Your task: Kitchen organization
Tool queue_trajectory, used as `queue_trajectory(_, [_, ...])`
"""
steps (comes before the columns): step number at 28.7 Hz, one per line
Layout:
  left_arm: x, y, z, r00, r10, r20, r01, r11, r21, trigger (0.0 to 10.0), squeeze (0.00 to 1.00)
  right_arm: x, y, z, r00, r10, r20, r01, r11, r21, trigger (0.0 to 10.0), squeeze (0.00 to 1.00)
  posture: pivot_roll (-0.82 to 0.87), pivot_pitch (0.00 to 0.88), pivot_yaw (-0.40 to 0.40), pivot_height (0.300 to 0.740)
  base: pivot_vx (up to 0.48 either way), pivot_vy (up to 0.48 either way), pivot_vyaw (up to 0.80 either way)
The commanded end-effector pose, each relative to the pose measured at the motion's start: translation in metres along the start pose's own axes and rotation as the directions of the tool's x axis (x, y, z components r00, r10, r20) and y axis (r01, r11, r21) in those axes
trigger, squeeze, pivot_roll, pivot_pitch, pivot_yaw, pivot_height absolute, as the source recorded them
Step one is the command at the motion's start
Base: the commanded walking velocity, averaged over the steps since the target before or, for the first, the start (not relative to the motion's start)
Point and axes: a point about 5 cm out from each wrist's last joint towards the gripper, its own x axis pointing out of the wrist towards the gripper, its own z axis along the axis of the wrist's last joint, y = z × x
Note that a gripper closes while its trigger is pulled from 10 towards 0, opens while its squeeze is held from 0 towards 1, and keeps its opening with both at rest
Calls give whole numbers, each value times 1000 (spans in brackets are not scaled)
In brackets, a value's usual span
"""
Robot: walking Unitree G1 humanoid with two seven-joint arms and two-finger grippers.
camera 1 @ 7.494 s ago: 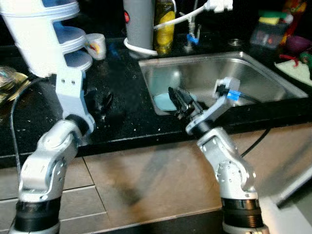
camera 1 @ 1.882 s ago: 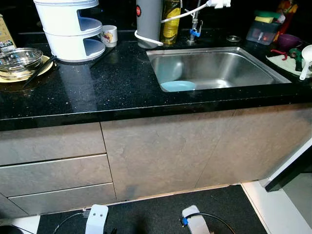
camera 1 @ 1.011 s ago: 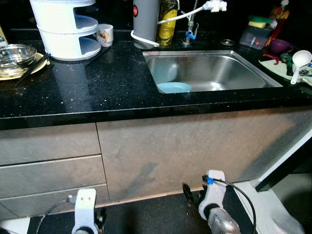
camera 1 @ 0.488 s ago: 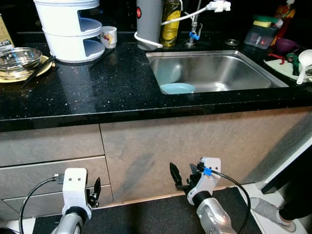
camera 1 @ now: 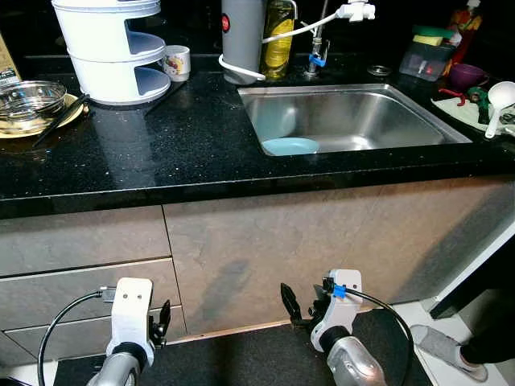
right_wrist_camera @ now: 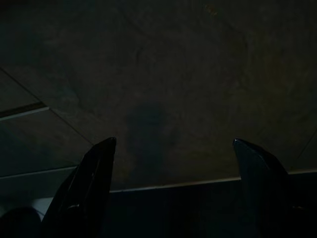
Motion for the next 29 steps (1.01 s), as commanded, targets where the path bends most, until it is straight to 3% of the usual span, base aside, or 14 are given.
queue_trajectory(1, [-3,-3,-2,1000,-22,-18,22,1000,12,10000,0,-4,1,-8,999,-2,-40,2,1000,18,10000,0,42,168,-30,740,0,0,0])
queue_trajectory(8, [-6,-5,6,999,-36,26,36,999,17,10000,0,-6,13,2,993,112,35,-114,991,64,10000,0,45,166,-28,740,0,0,0])
queue_trajectory(10, [-9,-8,20,991,-71,111,72,997,-8,10000,0,-11,31,18,947,301,108,-314,939,138,10000,0,46,164,-24,740,0,0,0])
queue_trajectory(13, [-16,-17,47,945,-219,242,251,961,-111,10000,0,-19,51,46,837,512,195,-546,806,228,10000,0,44,168,-23,740,0,0,0])
queue_trajectory(14, [-16,-17,47,945,-219,242,251,961,-111,10000,0,-19,51,46,837,512,195,-546,806,228,10000,0,44,168,-23,740,0,0,0])
queue_trajectory(17, [-23,-23,72,871,-365,329,431,889,-155,10000,0,-22,59,77,754,592,286,-656,704,271,10000,0,44,170,-27,740,0,0,0])
queue_trajectory(19, [-23,-23,72,871,-365,329,431,889,-155,10000,0,-22,59,77,754,592,286,-656,704,271,10000,0,44,170,-27,740,0,0,0])
queue_trajectory(20, [-23,-19,90,845,-373,384,462,870,-172,10000,0,-18,59,95,738,584,338,-669,698,256,10000,0,44,174,-32,740,0,0,0])
queue_trajectory(21, [-16,0,143,805,-272,527,415,893,-173,10000,0,-1,51,133,778,465,423,-566,811,150,10000,0,49,172,-36,740,0,0,0])
queue_trajectory(23, [-14,7,157,796,-229,560,387,905,-179,10000,0,3,48,143,789,423,446,-518,848,113,10000,0,49,172,-36,740,0,0,0])
queue_trajectory(24, [-3,25,175,826,-95,556,202,970,-135,10000,0,14,41,158,836,320,446,-377,925,43,10000,0,57,172,-41,740,0,0,0])
queue_trajectory(25, [-3,25,175,826,-95,556,202,970,-135,10000,0,14,41,158,836,320,446,-377,925,43,10000,0,57,172,-41,740,0,0,0])
queue_trajectory(27, [5,42,185,849,33,527,-27,999,-19,10000,0,21,36,177,854,212,476,-257,966,32,10000,0,60,171,-40,740,0,0,0])
queue_trajectory(29, [5,45,194,836,66,545,-88,996,14,10000,0,20,38,193,835,194,515,-242,970,27,10000,0,60,174,-39,740,0,0,0])
